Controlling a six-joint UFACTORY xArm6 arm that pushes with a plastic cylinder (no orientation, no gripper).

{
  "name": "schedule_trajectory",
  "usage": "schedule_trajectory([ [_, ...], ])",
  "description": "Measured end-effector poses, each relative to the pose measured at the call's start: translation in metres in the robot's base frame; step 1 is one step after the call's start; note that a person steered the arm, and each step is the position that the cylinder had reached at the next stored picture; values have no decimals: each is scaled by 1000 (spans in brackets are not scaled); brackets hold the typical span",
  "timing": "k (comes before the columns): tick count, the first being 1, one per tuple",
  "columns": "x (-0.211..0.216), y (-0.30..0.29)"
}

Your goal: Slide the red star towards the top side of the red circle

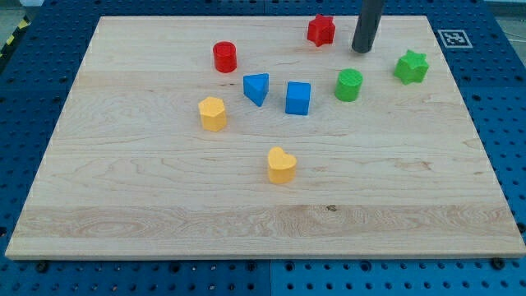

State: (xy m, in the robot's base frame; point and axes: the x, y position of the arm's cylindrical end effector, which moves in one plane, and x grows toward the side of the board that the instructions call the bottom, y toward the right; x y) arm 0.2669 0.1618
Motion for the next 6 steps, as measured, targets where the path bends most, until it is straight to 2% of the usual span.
schedule_trajectory([
  [2,-25,-10],
  [6,-27,-101],
])
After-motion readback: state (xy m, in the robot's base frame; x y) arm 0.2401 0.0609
